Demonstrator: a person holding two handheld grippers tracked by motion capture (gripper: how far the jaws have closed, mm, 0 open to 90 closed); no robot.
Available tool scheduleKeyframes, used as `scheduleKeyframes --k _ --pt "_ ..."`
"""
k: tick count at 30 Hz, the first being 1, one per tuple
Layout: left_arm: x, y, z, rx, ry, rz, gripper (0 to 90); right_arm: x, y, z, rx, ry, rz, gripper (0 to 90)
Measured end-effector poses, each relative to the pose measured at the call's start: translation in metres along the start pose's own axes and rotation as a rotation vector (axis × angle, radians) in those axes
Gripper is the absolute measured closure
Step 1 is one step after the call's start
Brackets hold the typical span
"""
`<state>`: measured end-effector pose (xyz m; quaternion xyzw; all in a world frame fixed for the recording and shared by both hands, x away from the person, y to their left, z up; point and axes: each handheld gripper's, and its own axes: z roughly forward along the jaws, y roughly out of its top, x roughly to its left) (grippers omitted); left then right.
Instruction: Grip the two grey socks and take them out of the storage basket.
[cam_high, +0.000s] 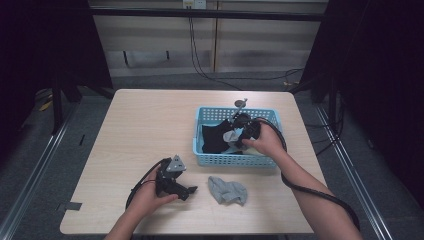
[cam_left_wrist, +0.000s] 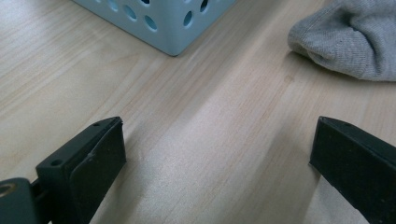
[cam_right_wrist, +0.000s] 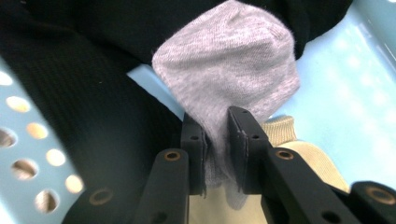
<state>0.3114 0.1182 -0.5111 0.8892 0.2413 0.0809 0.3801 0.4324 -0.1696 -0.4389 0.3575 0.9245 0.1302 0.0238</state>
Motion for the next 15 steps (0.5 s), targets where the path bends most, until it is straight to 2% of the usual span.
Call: scheduleKeyframes --k 15 --pt "0.0 0.0 0.0 -0.005 0.001 0.0 2.7 -0.004 -0.004 -0.032 -0.027 0.004 0.006 82.4"
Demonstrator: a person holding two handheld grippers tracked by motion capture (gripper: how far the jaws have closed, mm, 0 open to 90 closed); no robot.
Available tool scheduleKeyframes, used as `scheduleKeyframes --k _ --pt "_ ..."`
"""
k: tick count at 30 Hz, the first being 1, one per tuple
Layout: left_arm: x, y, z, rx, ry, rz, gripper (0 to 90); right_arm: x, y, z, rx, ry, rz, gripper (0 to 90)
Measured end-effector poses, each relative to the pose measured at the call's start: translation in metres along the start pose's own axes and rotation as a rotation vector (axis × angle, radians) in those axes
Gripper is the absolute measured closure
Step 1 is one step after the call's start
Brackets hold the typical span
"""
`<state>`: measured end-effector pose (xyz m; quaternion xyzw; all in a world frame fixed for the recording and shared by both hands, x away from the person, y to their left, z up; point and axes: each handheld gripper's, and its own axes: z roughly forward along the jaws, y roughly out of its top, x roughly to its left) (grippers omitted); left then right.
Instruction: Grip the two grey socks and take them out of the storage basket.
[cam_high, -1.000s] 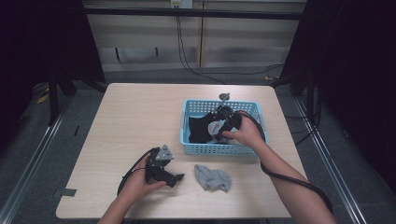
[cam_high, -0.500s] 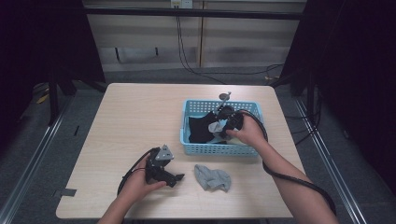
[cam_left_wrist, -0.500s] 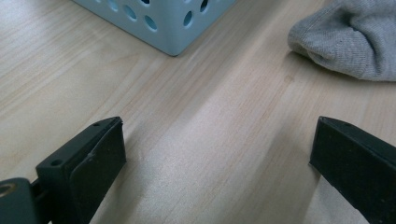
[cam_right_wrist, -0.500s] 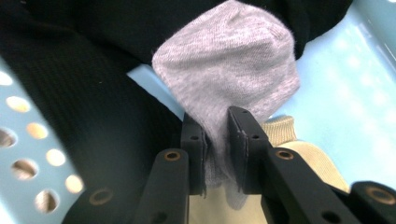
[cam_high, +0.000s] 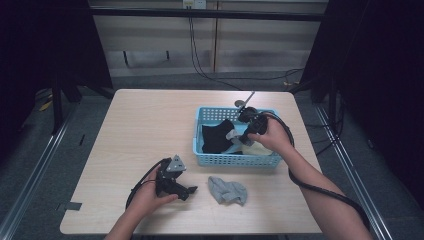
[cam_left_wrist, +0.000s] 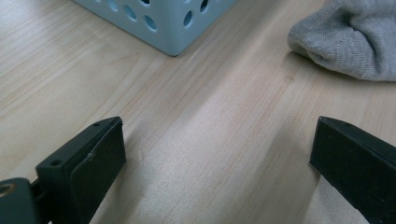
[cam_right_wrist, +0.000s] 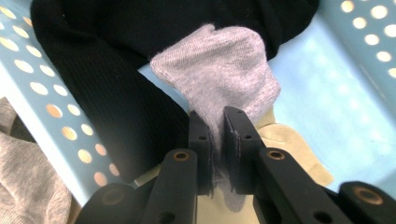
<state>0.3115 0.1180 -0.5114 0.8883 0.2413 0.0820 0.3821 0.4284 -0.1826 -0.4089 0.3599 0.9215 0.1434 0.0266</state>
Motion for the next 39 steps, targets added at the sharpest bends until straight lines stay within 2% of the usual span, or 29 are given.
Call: scheduleKeyframes --k 9,21,31,39 --pt "0.0 0.0 0.0 0.0 -0.001 0.0 2.7 0.004 -0.002 -0.017 -0.035 0.003 -0.008 83.1" --pt "0.0 0.0 0.0 0.002 -0.002 0.0 2.7 0.017 -0.011 -0.041 -0.076 0.016 -0.054 83.1" --pt "0.001 0.0 -0.001 0.012 -0.002 0.013 2.7 0.027 -0.02 -0.05 -0.086 0.023 -0.075 83.1" --pt "0.001 0.0 -0.001 0.012 -0.001 0.011 2.7 0.039 -0.027 -0.06 -0.109 0.036 -0.112 83.0"
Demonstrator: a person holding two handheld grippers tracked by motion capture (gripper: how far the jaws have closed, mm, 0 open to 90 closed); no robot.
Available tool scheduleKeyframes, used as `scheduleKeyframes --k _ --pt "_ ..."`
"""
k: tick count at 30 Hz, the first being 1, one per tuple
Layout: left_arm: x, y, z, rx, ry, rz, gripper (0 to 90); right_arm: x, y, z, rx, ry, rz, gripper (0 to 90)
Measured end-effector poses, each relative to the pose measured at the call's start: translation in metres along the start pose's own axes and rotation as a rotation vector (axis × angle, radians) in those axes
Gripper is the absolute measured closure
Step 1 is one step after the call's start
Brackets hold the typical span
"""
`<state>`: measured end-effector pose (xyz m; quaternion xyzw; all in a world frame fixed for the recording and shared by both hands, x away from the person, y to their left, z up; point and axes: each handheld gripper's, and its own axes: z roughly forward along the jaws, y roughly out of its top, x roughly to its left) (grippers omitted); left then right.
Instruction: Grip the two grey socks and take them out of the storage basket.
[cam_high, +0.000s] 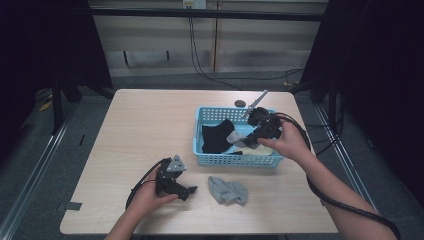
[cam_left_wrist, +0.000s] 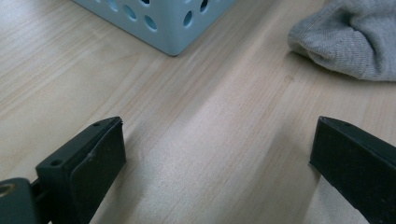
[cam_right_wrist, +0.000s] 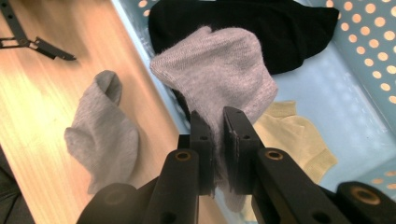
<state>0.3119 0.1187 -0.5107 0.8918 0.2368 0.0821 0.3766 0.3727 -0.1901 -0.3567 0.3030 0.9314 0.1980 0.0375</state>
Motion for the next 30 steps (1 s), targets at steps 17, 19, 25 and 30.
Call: scheduleKeyframes --k 17,19,25,30 --pt "0.0 0.0 0.0 0.001 0.0 0.001 2.7 0.047 -0.004 -0.013 -0.051 0.051 -0.117 83.0" --pt "0.0 0.0 0.0 0.0 -0.001 -0.001 2.7 0.053 -0.004 -0.012 -0.044 0.061 -0.134 83.0" --pt "0.0 0.0 0.0 0.0 -0.001 0.0 2.7 0.064 -0.008 -0.003 -0.035 0.081 -0.164 82.9" --pt "0.0 0.0 0.0 0.0 -0.001 0.0 2.7 0.068 -0.01 0.003 -0.023 0.096 -0.166 82.8"
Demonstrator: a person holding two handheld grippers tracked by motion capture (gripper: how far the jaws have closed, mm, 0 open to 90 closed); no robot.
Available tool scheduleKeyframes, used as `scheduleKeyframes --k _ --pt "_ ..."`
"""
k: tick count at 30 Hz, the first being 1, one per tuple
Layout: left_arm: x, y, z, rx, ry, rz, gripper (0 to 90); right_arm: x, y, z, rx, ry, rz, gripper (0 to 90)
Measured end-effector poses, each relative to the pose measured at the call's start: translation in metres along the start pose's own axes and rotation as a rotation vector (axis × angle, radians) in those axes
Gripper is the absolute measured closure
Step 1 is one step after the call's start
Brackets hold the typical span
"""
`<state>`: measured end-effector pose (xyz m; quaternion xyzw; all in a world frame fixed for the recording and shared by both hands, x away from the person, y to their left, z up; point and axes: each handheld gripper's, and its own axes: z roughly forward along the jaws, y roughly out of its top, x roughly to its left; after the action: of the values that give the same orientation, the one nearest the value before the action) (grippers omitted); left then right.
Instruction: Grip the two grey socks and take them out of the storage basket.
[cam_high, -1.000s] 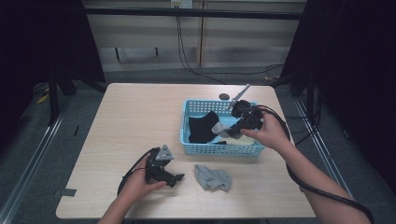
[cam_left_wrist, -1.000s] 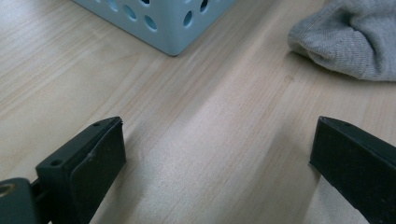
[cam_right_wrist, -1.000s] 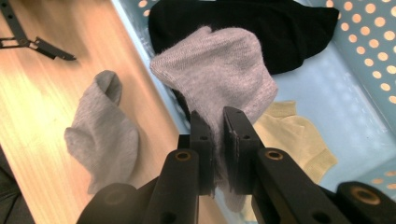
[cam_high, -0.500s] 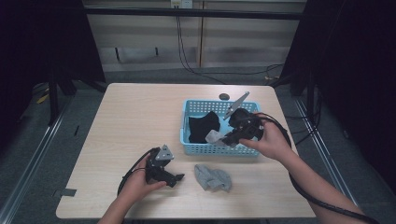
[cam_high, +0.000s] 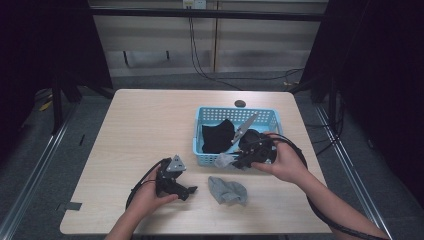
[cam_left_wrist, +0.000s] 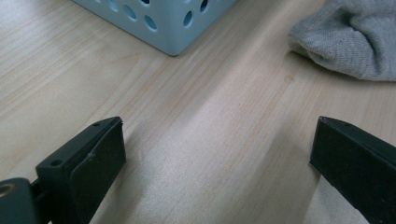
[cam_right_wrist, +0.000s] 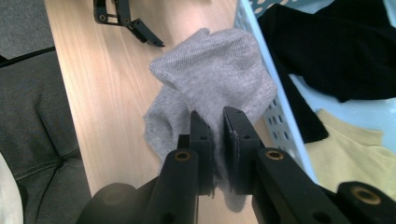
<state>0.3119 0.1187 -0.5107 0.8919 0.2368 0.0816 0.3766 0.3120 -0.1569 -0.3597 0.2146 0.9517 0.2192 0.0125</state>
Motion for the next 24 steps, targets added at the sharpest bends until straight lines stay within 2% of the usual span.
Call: scheduleKeyframes --k 9,14,17,22,24 --pt "0.0 0.0 0.0 0.0 0.001 0.001 2.7 0.009 -0.002 0.019 0.029 0.026 -0.022 82.7" --pt "0.0 0.0 0.0 0.0 0.001 0.001 2.7 0.009 -0.004 0.031 0.035 0.028 -0.016 82.5" --pt "0.0 0.0 0.0 0.0 0.001 0.001 2.7 0.009 -0.005 0.044 0.063 0.03 -0.016 82.3" --pt "0.0 0.0 0.0 0.0 0.001 0.001 2.7 0.008 -0.004 0.058 0.058 0.04 0.004 82.3" --pt "0.0 0.0 0.0 0.001 0.001 0.001 2.7 0.008 -0.003 0.06 0.061 0.042 -0.002 82.3"
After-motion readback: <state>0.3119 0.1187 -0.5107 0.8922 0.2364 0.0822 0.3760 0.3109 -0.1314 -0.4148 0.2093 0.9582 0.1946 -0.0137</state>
